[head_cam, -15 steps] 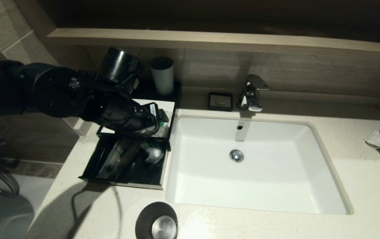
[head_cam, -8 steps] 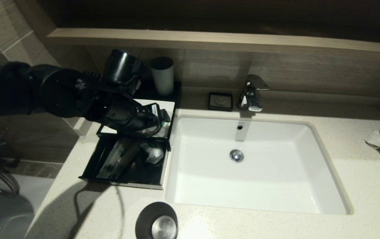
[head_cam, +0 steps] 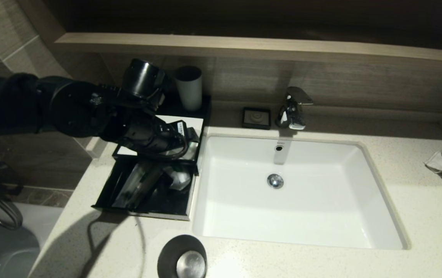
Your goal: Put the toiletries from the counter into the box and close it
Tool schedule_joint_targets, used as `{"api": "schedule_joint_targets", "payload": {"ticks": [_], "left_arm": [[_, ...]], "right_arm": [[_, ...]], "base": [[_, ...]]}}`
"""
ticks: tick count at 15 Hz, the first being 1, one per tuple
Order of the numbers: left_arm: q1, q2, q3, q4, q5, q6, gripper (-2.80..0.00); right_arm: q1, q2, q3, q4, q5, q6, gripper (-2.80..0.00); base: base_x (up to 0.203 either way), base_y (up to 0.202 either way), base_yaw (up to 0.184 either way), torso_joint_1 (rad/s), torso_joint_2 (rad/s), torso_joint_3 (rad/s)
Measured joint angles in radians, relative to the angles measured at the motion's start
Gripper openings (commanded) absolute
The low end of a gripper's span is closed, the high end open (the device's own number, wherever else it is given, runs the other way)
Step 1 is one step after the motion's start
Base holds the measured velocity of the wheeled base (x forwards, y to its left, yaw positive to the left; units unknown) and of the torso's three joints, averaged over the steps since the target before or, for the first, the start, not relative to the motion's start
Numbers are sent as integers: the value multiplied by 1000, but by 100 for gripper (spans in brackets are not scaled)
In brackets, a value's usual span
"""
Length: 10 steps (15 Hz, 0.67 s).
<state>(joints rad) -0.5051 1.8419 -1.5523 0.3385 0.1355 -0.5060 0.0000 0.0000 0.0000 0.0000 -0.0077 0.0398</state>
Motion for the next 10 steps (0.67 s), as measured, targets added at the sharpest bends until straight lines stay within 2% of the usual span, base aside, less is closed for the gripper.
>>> {"api": "schedule_joint_targets", "payload": {"ticks": [10], "left_arm": [[-1,0,11,-18,-1,-2,-280]], "right_arm": [[0,0,0,0,0,0,-280]], "base": [[0,0,0,0,0,0]]}}
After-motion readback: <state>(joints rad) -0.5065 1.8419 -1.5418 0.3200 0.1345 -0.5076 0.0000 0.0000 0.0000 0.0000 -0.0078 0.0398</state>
